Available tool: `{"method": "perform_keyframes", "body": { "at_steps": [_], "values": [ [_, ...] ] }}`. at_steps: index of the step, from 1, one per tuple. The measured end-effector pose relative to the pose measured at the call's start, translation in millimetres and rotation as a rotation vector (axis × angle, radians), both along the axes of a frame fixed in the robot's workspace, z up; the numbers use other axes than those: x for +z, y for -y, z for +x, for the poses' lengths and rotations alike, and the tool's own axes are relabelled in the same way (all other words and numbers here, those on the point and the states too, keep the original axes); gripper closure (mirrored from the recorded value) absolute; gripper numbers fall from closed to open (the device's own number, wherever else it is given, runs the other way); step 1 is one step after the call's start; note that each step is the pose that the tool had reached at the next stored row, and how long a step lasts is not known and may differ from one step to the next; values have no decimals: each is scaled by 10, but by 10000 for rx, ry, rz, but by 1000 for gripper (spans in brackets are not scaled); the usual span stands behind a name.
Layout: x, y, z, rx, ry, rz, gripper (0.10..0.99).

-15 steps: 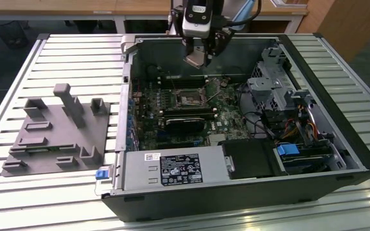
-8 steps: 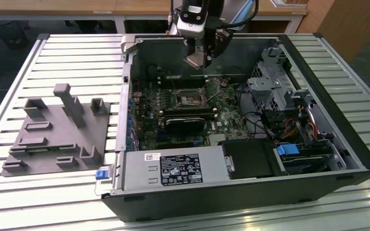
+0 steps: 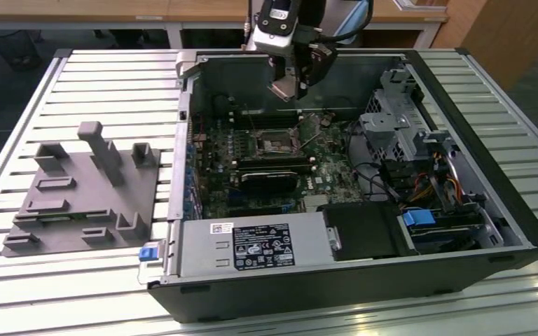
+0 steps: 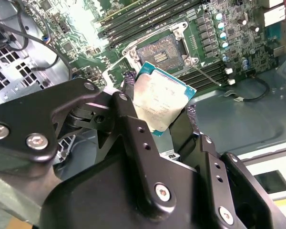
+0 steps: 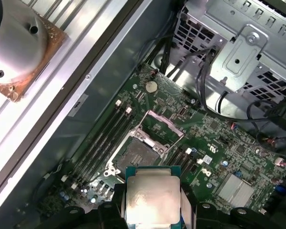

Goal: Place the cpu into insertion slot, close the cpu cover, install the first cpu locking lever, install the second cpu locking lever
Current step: 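Place the cpu into insertion slot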

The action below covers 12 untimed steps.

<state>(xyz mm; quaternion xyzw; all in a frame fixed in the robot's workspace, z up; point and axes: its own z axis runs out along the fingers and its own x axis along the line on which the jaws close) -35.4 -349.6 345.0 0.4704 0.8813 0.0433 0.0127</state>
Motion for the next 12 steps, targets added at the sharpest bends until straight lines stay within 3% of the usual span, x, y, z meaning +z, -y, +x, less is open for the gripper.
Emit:
{"method": "perform_keyframes", "body": {
  "at_steps": [12],
  "values": [
    [-14, 0, 0, -789, 0, -2, 545]
  ]
}}
